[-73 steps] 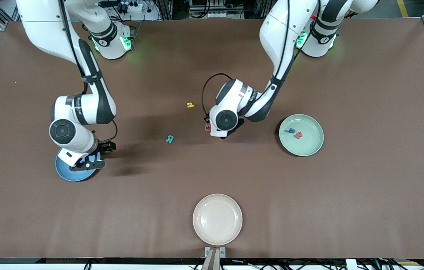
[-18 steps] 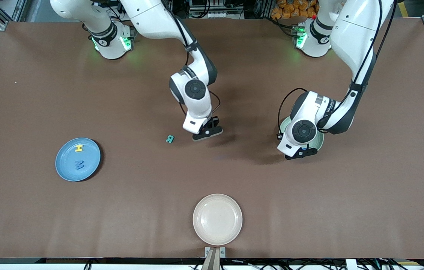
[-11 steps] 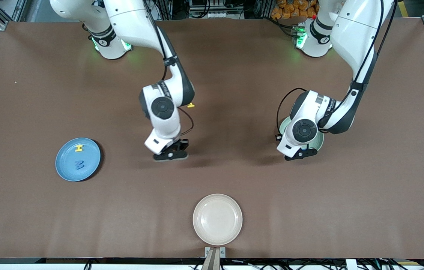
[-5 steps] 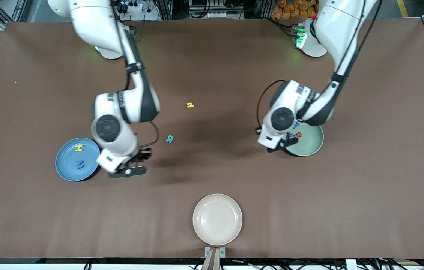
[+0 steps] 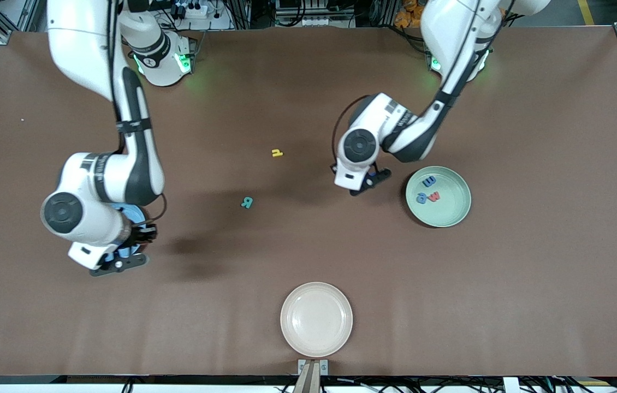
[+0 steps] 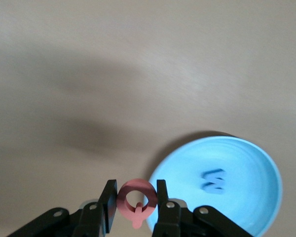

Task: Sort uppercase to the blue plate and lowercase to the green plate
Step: 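Carry the pink Q to the blue plate with the right gripper, then release the pink Q on the blue plate while the left gripper reaches letters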

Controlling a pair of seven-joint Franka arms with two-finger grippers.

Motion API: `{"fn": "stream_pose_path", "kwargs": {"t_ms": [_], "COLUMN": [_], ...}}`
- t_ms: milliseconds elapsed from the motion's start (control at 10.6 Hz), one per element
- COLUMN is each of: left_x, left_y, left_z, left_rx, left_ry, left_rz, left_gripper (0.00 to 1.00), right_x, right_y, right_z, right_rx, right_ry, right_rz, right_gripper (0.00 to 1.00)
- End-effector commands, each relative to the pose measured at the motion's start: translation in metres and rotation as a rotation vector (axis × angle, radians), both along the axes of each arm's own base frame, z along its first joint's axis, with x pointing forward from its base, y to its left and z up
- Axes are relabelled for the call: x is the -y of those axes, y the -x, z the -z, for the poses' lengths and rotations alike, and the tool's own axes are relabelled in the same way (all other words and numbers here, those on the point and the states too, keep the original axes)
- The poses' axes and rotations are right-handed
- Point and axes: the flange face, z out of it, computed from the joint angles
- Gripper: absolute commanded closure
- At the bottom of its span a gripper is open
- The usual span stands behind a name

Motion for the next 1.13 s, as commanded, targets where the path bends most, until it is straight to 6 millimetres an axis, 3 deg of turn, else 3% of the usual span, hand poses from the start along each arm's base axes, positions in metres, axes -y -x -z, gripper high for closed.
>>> {"fn": "stream_pose_path", "kwargs": {"t_ms": [0, 94, 189, 283, 377, 566, 661, 849, 1038], "left_x": [0.025, 0.034, 0.054, 0.074, 0.089, 0.111, 0.119, 0.124, 0.133], "left_y": [0.017, 0.027, 0.036, 0.040, 0.050, 0.068, 0.066, 0.043, 0.034], "left_z": [0.019, 0.023, 0.022, 0.020, 0.016, 0.009, 0.002, -0.003, -0.015], "left_rx": [-0.056, -0.065, -0.071, -0.064, -0.056, -0.064, -0.073, -0.105, -0.104], "left_ry": [-0.047, -0.062, -0.056, -0.049, -0.046, -0.029, -0.011, 0.041, 0.094], "left_rz": [-0.126, -0.149, -0.170, -0.188, -0.185, -0.187, -0.221, -0.323, -0.346], "left_gripper": [0.58, 0.58, 0.58, 0.58, 0.58, 0.58, 0.58, 0.58, 0.58], "right_x": [0.033, 0.038, 0.039, 0.042, 0.051, 0.053, 0.052, 0.050, 0.048], "right_y": [0.003, 0.005, 0.007, 0.009, 0.009, 0.009, 0.009, 0.009, 0.009], "right_z": [0.006, 0.009, 0.014, 0.018, 0.019, 0.019, 0.019, 0.019, 0.019], "right_rx": [-0.013, -0.019, -0.029, -0.035, -0.032, -0.036, -0.037, -0.038, -0.038], "right_ry": [-0.037, -0.037, -0.035, -0.033, -0.033, -0.038, -0.038, -0.039, -0.039], "right_rz": [-0.031, -0.027, -0.023, -0.019, -0.009, -0.047, -0.051, -0.054, -0.057], "right_gripper": [1.00, 1.00, 0.75, 0.21, 0.00, 0.00, 0.00, 0.00, 0.00]}}
